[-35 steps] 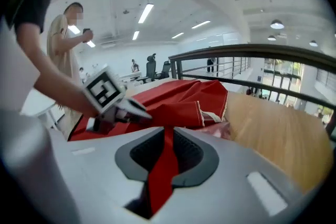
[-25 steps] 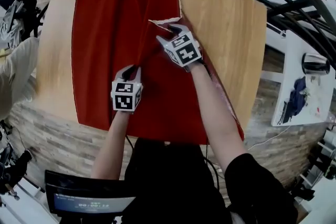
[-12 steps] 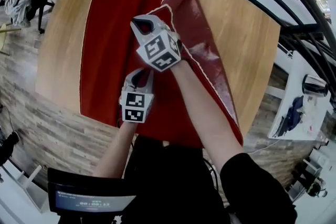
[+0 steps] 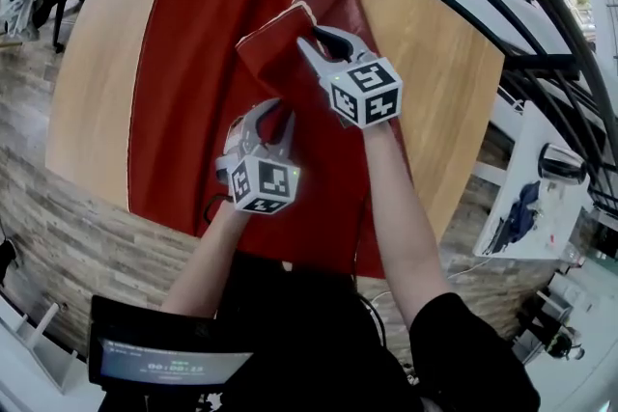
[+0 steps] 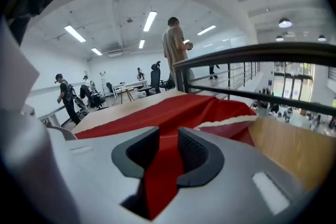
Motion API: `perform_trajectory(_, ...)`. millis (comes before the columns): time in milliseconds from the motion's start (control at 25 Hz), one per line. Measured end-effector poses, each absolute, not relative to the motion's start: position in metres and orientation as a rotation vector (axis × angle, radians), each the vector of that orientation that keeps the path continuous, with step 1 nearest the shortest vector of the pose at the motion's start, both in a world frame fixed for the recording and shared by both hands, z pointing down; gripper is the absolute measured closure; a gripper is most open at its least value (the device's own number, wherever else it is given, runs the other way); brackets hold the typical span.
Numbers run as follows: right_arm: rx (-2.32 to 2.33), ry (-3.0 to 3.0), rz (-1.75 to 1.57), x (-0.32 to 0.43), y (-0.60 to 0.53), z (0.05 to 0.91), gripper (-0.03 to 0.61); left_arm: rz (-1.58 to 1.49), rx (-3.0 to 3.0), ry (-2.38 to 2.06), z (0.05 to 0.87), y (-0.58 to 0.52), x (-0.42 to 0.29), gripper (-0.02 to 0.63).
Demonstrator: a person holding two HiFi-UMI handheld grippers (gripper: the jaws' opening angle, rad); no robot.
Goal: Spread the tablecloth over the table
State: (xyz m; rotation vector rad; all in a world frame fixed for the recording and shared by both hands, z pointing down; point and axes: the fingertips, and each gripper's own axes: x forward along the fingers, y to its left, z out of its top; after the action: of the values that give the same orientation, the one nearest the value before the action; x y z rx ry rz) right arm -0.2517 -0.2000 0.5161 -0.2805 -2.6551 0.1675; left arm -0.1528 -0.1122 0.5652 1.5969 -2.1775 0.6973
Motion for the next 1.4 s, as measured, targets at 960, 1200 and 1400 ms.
perform_trajectory(960,-0.503,-2.349,0.446,-0.256,-0.221,0.579,0.541,0.568,1.512,-1.95,0.629,-0.107,-0.158,0.499)
perform_trajectory(1200,-0.465,-2.446,0.406,-0.241,-0.238,0.548,0.555,0.488,1.534,-2.094,0.591,-0.109,-0.156,0.489)
perform_trajectory(1400,-0.332,-2.466,0.216,-0.207,-0.294,0.521,0.555,0.463,1.577,-2.113,0.575,-0.123,-0.151,0.503)
